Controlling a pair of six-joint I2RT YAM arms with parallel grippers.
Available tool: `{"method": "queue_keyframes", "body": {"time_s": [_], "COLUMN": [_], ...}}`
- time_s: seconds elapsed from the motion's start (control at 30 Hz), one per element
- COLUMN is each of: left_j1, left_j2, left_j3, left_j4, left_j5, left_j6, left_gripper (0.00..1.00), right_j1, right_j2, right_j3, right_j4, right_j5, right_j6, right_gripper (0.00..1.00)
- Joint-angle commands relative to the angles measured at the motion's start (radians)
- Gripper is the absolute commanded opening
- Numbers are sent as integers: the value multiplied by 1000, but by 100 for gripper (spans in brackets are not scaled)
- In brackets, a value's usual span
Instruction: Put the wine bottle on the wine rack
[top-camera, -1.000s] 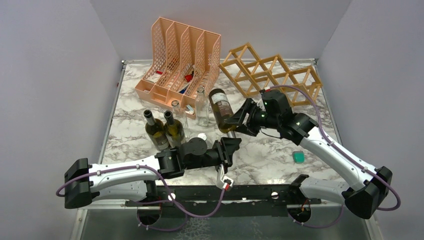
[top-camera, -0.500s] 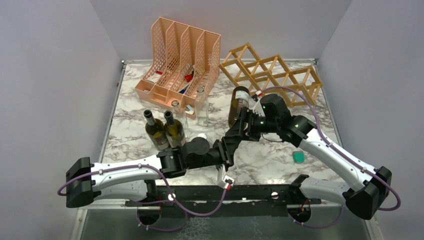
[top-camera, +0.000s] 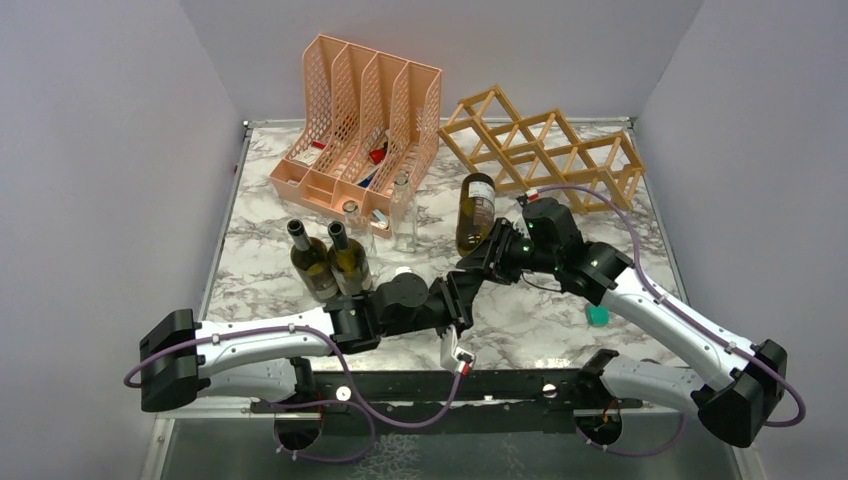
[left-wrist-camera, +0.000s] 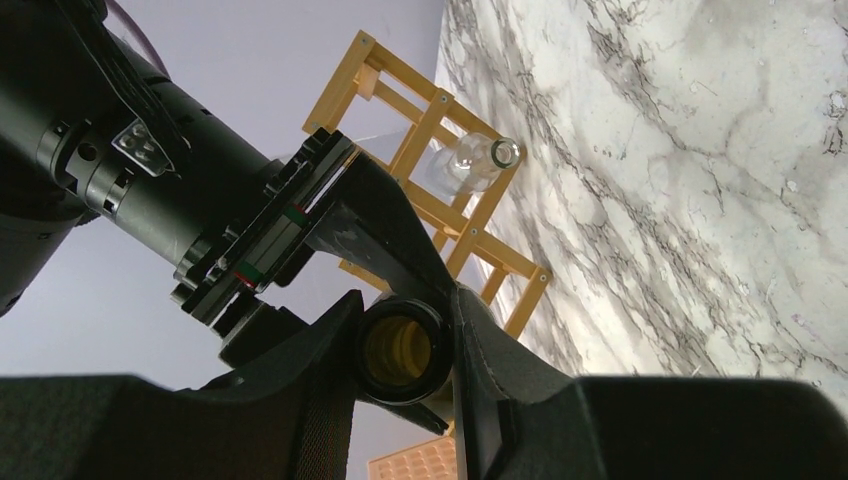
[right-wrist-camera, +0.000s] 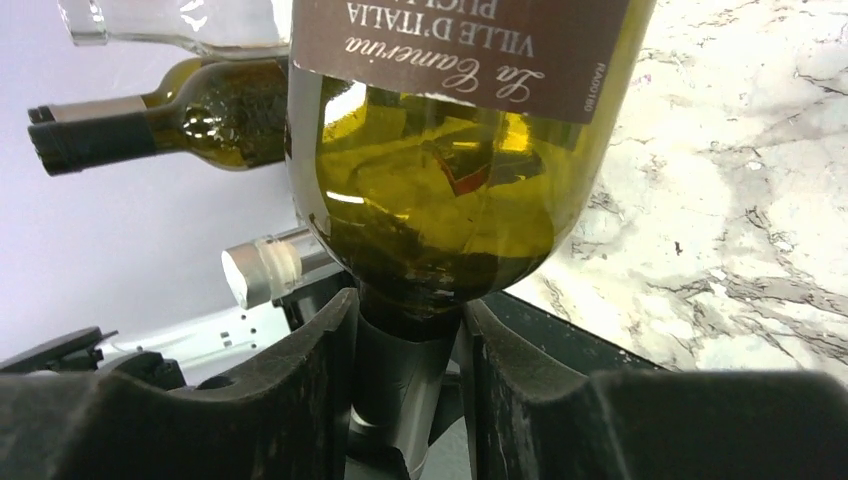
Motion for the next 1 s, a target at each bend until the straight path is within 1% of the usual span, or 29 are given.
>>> {"method": "queue_keyframes", "body": {"time_s": [0.0,0.03,0.07,0.1,0.17,0.2,0.3,0.33,0.4,0.43,0.57,0.6,0.63,0.67,0.7,0.77,0.9,0.97], "left_j1": [0,0,0,0,0,0,0,0,0,0,0,0,0,0,0,0,1,4], "left_j2": [-8,-6,-7,-6,-6,-7,-10,-11,-12,-15,-21,-22,-23,-27,-33,-51,-86,-96], "left_j3": [75,73,72,71,68,67,63,62,59,57,63,64,64,64,62,57,68,88], "left_j4": [147,147,147,147,147,147,145,143,139,138,110,101,98,97,95,96,78,74], "left_j5": [-34,-36,-38,-39,-41,-42,-40,-37,-39,-38,-37,-42,-49,-56,-61,-63,-64,-81], "left_j6": [13,13,12,9,5,3,-10,-16,-27,-38,-118,-148,-175,-203,-228,-279,-381,-460], "left_gripper": [0,0,0,0,0,0,0,3,12,19,52,65,84,94,96,98,99,99], "right_j1": [-3,-2,-3,-3,-3,-3,-3,-4,-3,-3,-4,-3,-3,-4,-3,-3,-8,-9], "right_j2": [-5,1,5,9,17,18,17,16,21,22,21,21,22,22,23,30,42,40], "right_j3": [-18,-16,-15,-14,-18,-19,-44,-50,-53,-52,-37,-27,-18,-9,1,22,42,35], "right_j4": [97,102,113,120,131,133,172,185,201,208,220,217,211,207,201,188,168,170], "right_j5": [91,91,89,90,95,102,115,114,121,128,177,194,212,226,240,266,297,317], "right_j6": [35,40,41,44,63,67,74,75,75,77,54,48,42,35,28,14,-1,-8], "right_gripper": [38,45,51,54,53,47,21,15,4,1,1,1,1,1,1,1,1,1]}}
